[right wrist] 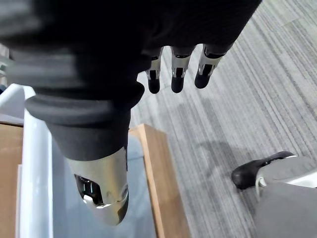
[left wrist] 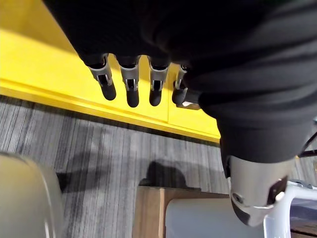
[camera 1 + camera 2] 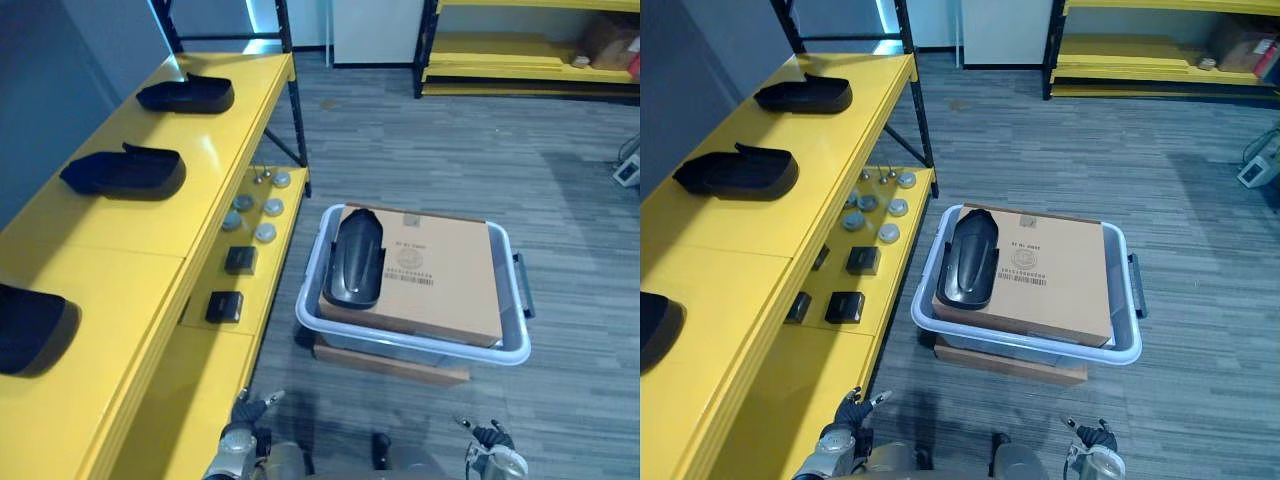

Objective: Walk over and take plastic housings, then place them on the shelf

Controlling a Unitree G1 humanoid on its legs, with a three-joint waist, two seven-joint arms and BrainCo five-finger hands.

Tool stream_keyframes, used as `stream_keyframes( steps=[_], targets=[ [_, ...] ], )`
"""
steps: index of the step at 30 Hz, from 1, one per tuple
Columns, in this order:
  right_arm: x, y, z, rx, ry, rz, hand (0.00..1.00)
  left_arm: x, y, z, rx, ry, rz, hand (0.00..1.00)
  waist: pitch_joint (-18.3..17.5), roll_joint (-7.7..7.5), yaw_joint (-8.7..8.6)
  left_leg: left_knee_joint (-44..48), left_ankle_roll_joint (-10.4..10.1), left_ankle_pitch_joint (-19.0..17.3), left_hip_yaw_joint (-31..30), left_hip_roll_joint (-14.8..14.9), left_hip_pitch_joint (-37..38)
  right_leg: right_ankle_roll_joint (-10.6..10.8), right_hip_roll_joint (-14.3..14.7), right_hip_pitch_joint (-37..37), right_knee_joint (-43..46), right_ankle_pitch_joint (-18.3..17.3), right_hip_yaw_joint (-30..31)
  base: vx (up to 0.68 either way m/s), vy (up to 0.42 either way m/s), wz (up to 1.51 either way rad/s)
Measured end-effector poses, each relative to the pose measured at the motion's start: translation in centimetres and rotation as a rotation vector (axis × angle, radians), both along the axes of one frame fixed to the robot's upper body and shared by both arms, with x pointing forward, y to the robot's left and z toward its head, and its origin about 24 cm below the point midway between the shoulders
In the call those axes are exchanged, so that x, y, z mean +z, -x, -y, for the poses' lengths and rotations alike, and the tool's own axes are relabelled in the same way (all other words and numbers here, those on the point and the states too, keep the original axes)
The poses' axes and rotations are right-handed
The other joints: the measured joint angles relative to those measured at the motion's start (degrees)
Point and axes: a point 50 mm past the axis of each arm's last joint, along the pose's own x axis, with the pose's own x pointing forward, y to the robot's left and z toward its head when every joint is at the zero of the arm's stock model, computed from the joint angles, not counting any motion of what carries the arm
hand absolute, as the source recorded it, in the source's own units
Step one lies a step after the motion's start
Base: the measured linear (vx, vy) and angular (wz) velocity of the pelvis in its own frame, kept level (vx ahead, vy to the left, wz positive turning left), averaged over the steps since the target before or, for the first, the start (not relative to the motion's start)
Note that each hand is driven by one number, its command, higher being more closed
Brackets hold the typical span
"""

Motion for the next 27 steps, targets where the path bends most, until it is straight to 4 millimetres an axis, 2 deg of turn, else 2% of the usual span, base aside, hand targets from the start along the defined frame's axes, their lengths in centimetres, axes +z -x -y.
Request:
stream_keyframes(
  steps=[3,9,15,17,19,21,22,24,25,27],
  targets=[
    [0.0,0.2,0.2,-0.016,0.008,-0.006,0.0,-0.1,0.3,-0.2,0.002,-0.005,-0.016,0.0,-0.3,-0.55,0.0,-2.4,2.1,1.6,1.1,-1.0,1.8,1.0,-0.9,1.7,-2.7,1.0,0.1,0.15,0.107,-0.08],
    [0.3,0.6,1.2,-0.107,0.038,0.009,0.0,-0.1,0.2,-0.3,0.002,-0.012,-0.013,0.0,-1.4,-0.6,-0.18,-3.5,2.2,1.7,1.1,-1.4,5.2,1.6,-1.3,6.1,-5.9,1.7,-2.2,0.17,0.027,-0.05],
    [2.6,1.8,5.4,-0.325,0.213,0.093,0.0,-0.4,1.0,-0.5,0.039,-0.007,-0.043,0.0,-3.5,-0.26,-0.52,-1.1,2.2,1.7,1.0,-1.5,7.1,1.4,-2.3,9.2,-6.8,2.5,-3.8,0.11,0.023,-0.09],
    [4.5,1.5,7.4,-0.386,0.307,0.17,0.0,-0.5,1.4,-0.6,0.044,-0.007,-0.051,0.0,-4.2,-0.12,-0.99,-0.4,2.2,1.7,1.0,-1.6,7.5,1.4,-2.3,9.7,-6.8,2.8,-4.0,0.07,0.012,-0.06],
    [7.3,-0.1,9.1,-0.404,0.411,0.285,0.0,-0.6,1.8,-0.7,0.051,-0.008,-0.06,0.0,-4.8,-0.48,-1.59,0.1,2.2,1.7,0.9,-1.6,7.7,1.3,-2.5,10.1,-6.7,2.8,-4.4,0.07,0.008,-0.08],
    [9.3,-1.4,9.8,-0.393,0.47,0.377,0.0,-0.6,1.9,-0.7,0.051,-0.007,-0.063,0.0,-5.0,-0.56,-1.6,0.1,2.2,1.8,0.8,-1.7,7.8,1.3,-2.6,10.1,-6.7,2.8,-5.0,0.02,-0.002,-0.05],
    [11.0,-2.5,10.1,-0.369,0.516,0.45,0.0,-0.7,2.1,-0.7,0.052,-0.007,-0.065,0.0,-5.0,-0.74,-1.64,-0.2,2.2,1.9,0.4,-1.8,7.8,1.3,-2.6,10.1,-6.7,2.8,-5.8,0.01,-0.02,0.09],
    [13.6,-4.5,10.1,-0.296,0.585,0.567,0.0,-0.7,2.1,-0.7,0.05,-0.007,-0.064,0.0,-4.9,-1.54,-1.64,-0.7,2.2,2.8,-1.0,-2.3,7.7,1.3,-3.0,10.3,-6.7,2.8,-6.9,-0.01,-0.035,0.22],
    [14.3,-5.1,10.0,-0.275,0.598,0.599,0.0,-0.7,2.2,-0.7,0.05,-0.007,-0.067,0.0,-4.8,-1.85,-1.63,-1.2,2.2,3.4,-1.3,-2.6,7.8,1.3,-3.2,10.3,-6.7,2.9,-7.0,-0.01,-0.036,0.25],
    [16.8,-7.9,8.7,-0.153,0.633,0.73,0.0,-0.8,2.6,-0.7,0.049,-0.008,-0.074,0.0,-4.6,-2.33,-1.55,-2.9,2.1,4.8,-2.2,-2.7,7.8,0.6,-3.2,9.8,-6.7,3.5,-7.4,-0.03,-0.029,0.19]
  ],
)
